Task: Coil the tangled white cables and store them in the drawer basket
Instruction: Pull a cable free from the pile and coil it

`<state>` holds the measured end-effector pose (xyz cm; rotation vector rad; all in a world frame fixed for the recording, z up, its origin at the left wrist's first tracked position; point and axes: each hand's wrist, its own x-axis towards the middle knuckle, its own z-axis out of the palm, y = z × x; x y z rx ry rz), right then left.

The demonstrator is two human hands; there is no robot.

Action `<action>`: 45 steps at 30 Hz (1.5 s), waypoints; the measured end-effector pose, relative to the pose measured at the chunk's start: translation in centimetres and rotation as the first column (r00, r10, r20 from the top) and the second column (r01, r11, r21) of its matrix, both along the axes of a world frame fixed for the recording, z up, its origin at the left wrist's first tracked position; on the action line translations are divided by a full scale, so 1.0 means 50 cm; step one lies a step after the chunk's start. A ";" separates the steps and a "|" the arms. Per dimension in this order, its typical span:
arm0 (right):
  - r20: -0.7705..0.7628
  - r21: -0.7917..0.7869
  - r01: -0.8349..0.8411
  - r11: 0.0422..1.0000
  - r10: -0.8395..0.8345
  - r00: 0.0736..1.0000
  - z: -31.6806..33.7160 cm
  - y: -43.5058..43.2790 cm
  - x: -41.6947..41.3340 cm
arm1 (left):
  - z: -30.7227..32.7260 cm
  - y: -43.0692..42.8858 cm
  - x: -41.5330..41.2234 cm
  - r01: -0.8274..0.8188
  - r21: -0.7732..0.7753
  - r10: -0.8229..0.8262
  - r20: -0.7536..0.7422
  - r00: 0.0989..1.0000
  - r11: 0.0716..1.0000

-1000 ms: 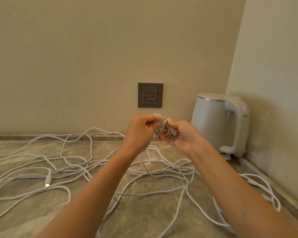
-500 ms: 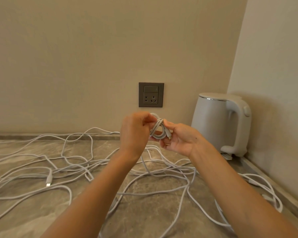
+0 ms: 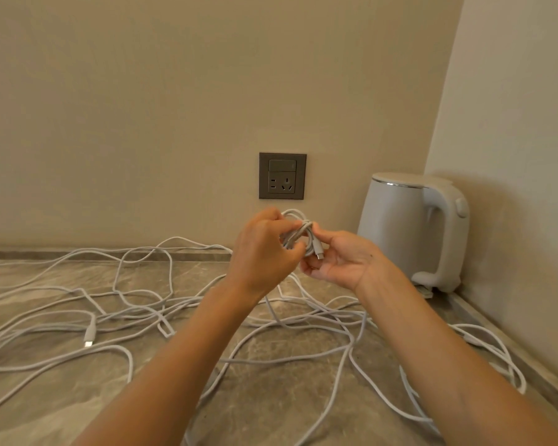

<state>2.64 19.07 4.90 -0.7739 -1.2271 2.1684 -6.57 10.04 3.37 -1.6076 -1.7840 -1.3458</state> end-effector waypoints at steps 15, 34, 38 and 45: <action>-0.040 0.064 -0.033 0.997 0.036 0.999 0.001 0.001 -0.007 | -0.007 -0.001 0.015 -0.014 0.092 0.009 0.061 0.998 0.996; -0.117 0.079 -0.079 0.994 0.088 0.989 -0.018 -0.003 -0.012 | 0.006 0.010 -0.017 -0.074 -0.204 0.078 0.013 0.997 0.976; -0.066 0.167 -0.135 0.977 0.147 0.987 -0.023 -0.004 -0.013 | 0.013 -0.007 -0.017 -0.047 -0.197 0.068 0.104 0.992 0.979; -0.077 0.196 -0.110 0.974 0.127 0.989 -0.022 -0.015 -0.015 | 0.032 -0.029 -0.017 -0.041 -0.219 0.084 0.191 0.978 0.975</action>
